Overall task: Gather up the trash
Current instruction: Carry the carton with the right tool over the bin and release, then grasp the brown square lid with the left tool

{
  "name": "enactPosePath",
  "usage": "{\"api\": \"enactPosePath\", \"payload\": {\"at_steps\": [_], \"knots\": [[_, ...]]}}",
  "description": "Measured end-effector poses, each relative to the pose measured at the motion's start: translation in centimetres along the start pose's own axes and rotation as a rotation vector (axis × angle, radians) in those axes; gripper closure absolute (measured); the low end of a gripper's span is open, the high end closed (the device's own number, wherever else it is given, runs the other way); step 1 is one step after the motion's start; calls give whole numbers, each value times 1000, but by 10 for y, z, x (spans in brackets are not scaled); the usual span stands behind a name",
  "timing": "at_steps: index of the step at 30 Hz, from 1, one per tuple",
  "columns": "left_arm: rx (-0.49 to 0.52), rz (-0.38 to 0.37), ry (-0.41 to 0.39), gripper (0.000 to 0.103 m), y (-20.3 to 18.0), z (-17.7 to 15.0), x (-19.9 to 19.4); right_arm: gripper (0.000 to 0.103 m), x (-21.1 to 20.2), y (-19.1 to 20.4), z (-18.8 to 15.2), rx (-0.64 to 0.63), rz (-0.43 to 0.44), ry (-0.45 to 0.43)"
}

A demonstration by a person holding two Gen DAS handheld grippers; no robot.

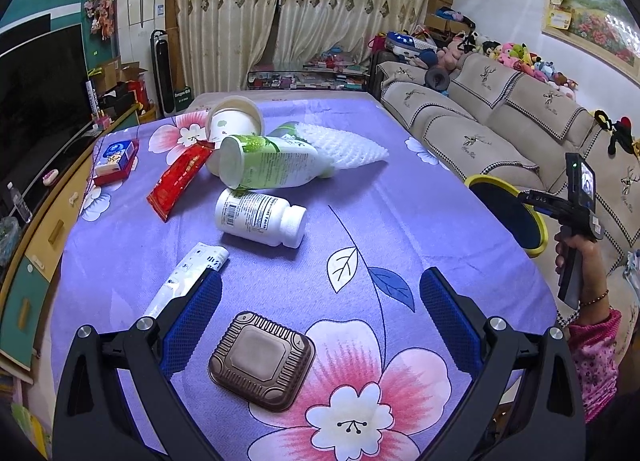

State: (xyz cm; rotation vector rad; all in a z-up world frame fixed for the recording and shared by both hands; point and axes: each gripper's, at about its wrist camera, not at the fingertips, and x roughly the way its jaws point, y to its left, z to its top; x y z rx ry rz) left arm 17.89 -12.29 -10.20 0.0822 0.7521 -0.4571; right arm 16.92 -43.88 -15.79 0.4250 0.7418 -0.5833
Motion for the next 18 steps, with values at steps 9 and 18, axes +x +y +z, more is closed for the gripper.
{"api": "enactPosePath", "payload": {"at_steps": [9, 18], "knots": [[16, 31, 45, 5, 11, -19, 7, 51, -23, 14, -5, -29, 61, -23], [11, 24, 94, 5, 30, -39, 24, 51, -31, 29, -8, -57, 95, -23]]}}
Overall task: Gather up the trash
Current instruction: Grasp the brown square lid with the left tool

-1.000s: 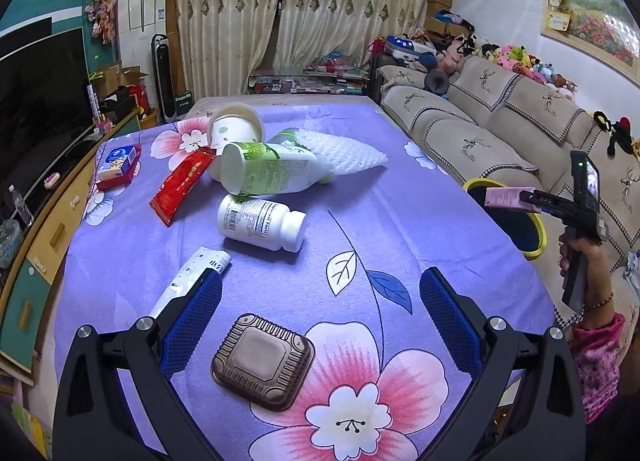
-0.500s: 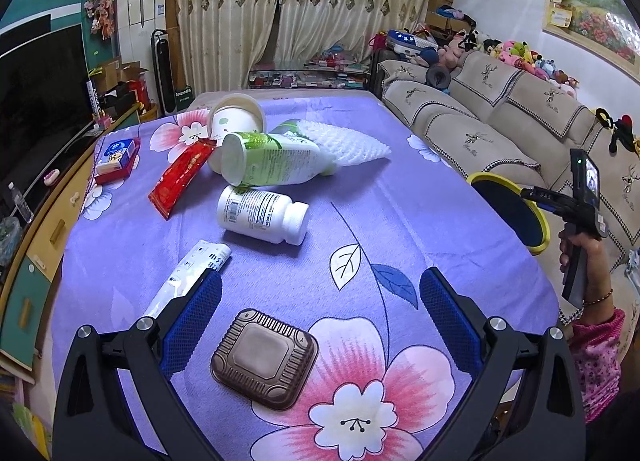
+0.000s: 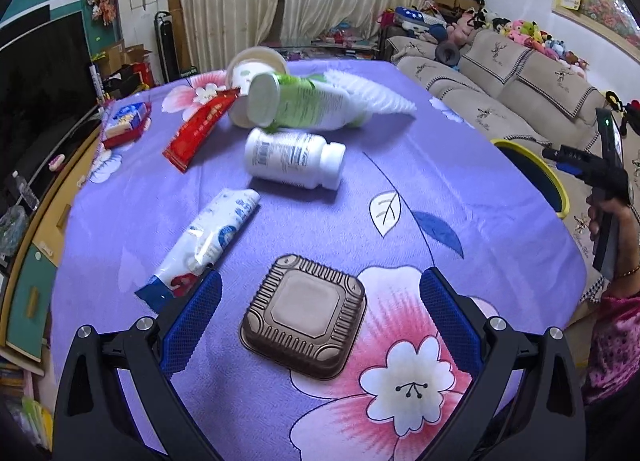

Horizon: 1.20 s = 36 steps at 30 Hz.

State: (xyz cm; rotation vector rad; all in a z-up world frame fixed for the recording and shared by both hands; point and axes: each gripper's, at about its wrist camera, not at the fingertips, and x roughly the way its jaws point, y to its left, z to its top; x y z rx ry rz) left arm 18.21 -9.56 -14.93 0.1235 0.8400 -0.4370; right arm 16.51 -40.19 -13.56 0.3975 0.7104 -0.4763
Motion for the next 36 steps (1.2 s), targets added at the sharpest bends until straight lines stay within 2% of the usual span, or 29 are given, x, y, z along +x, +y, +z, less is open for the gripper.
{"api": "enactPosePath", "payload": {"at_steps": [13, 18, 22, 29, 36], "knots": [[-28, 4, 49, 5, 9, -7, 30, 51, 3, 2, -3, -9, 18, 12], [-32, 13, 50, 8, 10, -7, 37, 51, 5, 4, -4, -13, 19, 18], [-41, 15, 44, 14, 12, -7, 38, 51, 6, 5, -5, -17, 22, 20], [-31, 33, 51, 31, 11, -9, 42, 51, 6, 7, -5, -21, 26, 21], [-17, 27, 33, 34, 6, -10, 36, 51, 4, 7, -6, -19, 34, 18]]}}
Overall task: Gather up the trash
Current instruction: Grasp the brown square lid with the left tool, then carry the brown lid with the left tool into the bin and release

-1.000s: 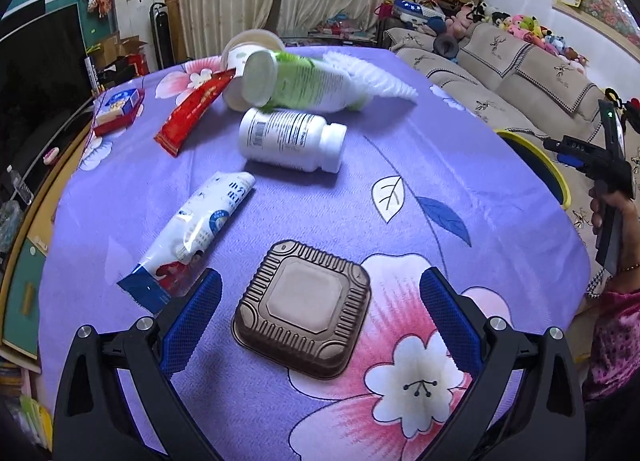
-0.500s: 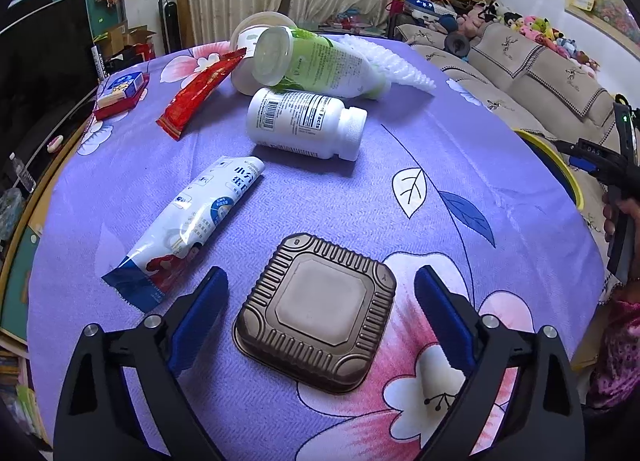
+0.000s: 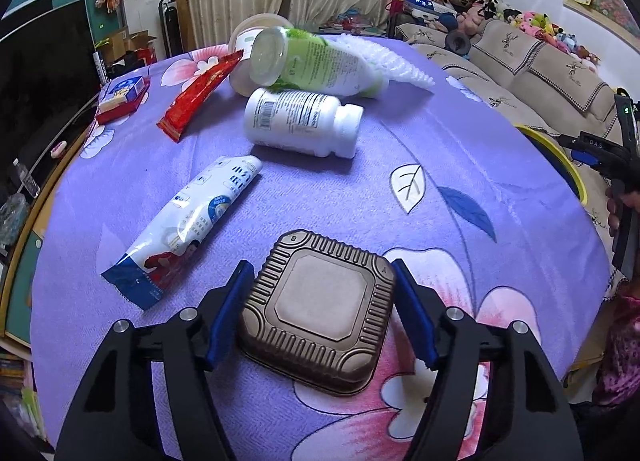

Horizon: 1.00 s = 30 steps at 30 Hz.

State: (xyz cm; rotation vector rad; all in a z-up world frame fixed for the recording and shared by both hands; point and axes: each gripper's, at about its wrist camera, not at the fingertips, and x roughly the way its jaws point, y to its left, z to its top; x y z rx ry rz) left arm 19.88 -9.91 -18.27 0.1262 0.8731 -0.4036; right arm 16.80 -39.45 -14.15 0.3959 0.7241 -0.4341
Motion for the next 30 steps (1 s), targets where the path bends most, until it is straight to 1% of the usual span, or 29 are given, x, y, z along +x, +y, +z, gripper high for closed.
{"api": "enactPosePath", "payload": {"at_steps": [4, 9, 15, 19, 23, 26, 30], "knots": [[18, -23, -29, 34, -12, 7, -10, 51, -4, -2, 0, 3, -1, -8], [79, -71, -61, 34, -40, 29, -18, 51, -11, -12, 2, 16, -5, -22], [165, -175, -69, 34, -92, 66, -7, 51, -24, -40, 4, 55, -24, -50], [247, -249, -62, 34, -141, 91, 6, 51, -30, -65, 5, 88, -58, -64], [344, -334, -51, 34, -203, 116, 22, 51, -35, -97, 3, 137, -87, -74], [395, -402, -35, 34, -249, 133, 36, 51, -37, -117, 0, 169, -104, -74], [429, -466, -12, 34, -301, 151, 57, 51, -39, -140, -6, 201, -119, -72]]}}
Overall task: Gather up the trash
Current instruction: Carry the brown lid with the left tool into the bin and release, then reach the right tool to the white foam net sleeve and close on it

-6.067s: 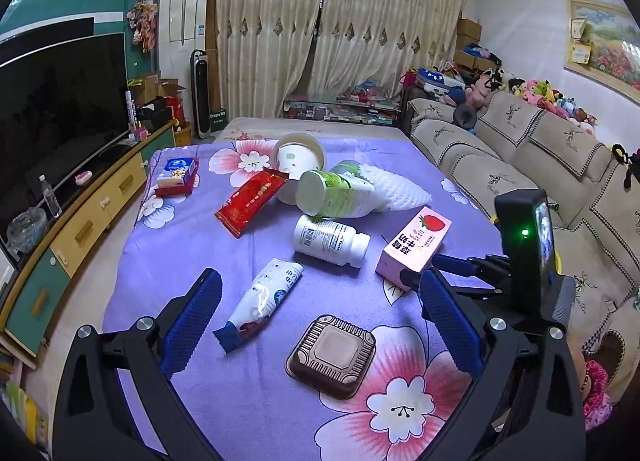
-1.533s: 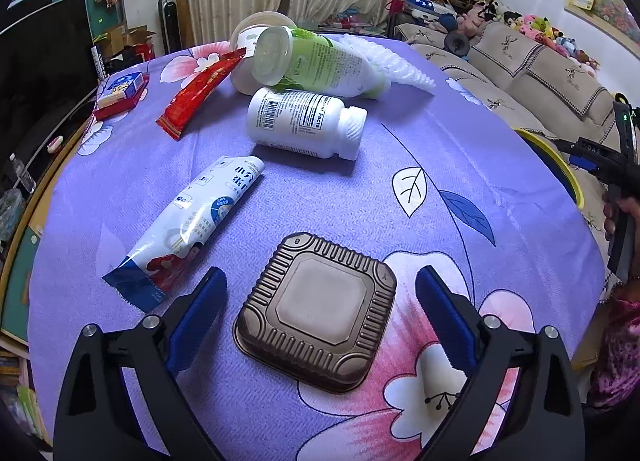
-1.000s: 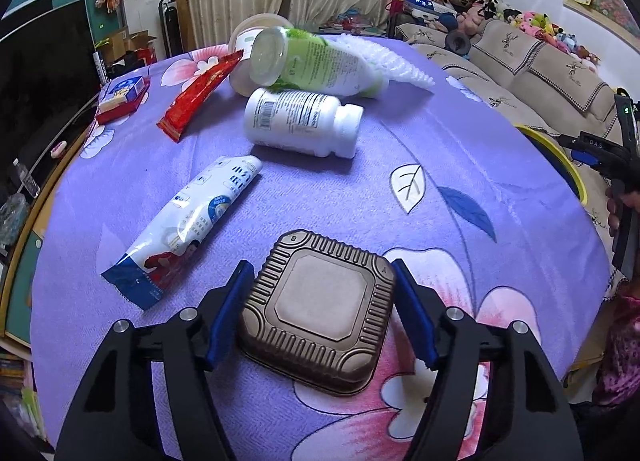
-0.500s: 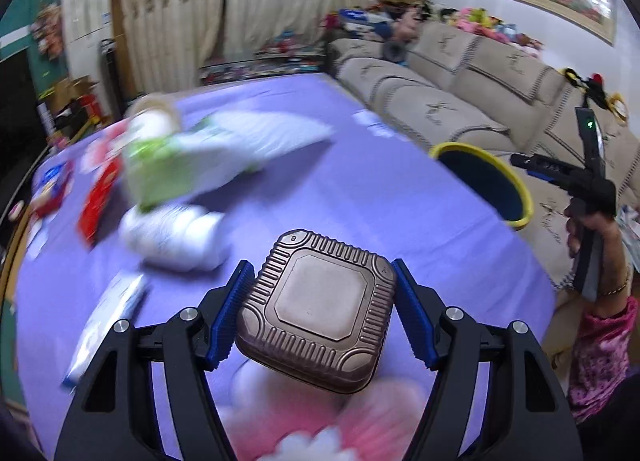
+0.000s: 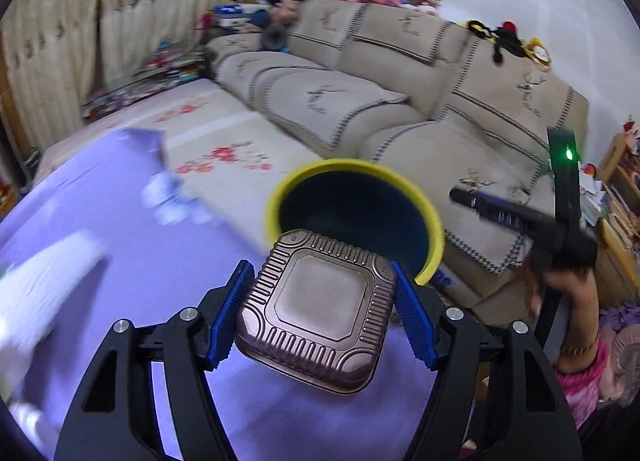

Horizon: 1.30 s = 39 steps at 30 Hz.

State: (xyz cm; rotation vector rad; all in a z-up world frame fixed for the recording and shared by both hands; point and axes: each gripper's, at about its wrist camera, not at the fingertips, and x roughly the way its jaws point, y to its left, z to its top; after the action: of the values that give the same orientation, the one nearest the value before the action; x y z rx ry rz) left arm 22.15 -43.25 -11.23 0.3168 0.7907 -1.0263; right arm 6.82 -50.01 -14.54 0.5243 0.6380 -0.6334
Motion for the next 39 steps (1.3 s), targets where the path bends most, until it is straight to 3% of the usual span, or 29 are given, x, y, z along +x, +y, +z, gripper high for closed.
{"api": "enactPosePath", "payload": {"at_steps": [3, 12, 14, 18, 25, 29, 34, 39], "knots": [[7, -36, 33, 34, -15, 24, 39, 51, -1, -16, 0, 23, -17, -3], [39, -25, 77, 33, -43, 67, 122, 51, 0, -49, -2, 71, -53, 6], [43, -9, 91, 19, -44, 72, 135, 51, 3, -51, -2, 73, -53, 13], [20, 3, 83, 16, -40, 78, 141, 51, 9, -48, -4, 71, -46, 27], [-46, 17, -1, 10, -17, 60, 76, 51, 15, -37, -8, 56, -23, 47], [-65, 26, -47, 10, -6, 33, 27, 51, 16, -22, -12, 34, -8, 55], [-114, 79, -110, 9, 16, -4, -34, 51, 13, 9, -15, -15, 18, 64], [-189, 177, -185, 9, 50, -49, -103, 51, 9, 53, -20, -93, 58, 71]]}}
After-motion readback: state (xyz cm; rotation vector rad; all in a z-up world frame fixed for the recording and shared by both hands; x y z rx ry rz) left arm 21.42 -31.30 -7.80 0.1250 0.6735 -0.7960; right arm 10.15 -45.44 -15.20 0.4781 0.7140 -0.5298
